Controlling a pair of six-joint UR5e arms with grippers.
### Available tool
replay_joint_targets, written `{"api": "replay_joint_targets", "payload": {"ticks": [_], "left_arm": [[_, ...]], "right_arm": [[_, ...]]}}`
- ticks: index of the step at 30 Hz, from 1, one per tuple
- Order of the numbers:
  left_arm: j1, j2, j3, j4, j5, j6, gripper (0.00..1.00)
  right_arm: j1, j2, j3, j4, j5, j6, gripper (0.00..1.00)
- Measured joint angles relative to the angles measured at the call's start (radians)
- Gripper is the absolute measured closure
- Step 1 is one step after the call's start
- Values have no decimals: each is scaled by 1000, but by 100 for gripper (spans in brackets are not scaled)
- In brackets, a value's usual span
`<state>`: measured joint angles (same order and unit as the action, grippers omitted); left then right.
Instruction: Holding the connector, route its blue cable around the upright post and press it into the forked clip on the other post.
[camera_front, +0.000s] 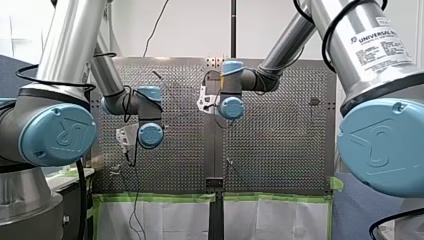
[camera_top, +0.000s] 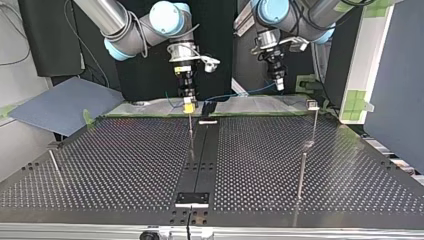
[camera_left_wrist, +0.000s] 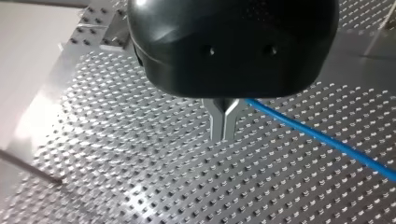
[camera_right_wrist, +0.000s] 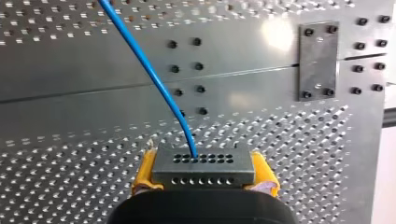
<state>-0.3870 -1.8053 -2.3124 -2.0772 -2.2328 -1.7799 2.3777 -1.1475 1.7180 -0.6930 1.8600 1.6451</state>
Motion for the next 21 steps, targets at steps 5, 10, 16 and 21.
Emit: {"api": "replay_joint_targets", "payload": {"ticks": [5, 10, 16, 21], "left_arm": [[5, 45, 23, -43, -15, 2, 100], [8, 87, 55, -78, -16, 1, 100], [11, 133, 89, -105, -28, -8, 100], [14, 174, 123, -144, -65, -37, 100]], "right_arm": [[-5, -8, -26, 33, -13, -3, 100], [-8, -10, -52, 65, -40, -10, 100], [-14, -10, -80, 86, -83, -13, 100], [-21, -10, -116, 115, -115, -19, 100]]}}
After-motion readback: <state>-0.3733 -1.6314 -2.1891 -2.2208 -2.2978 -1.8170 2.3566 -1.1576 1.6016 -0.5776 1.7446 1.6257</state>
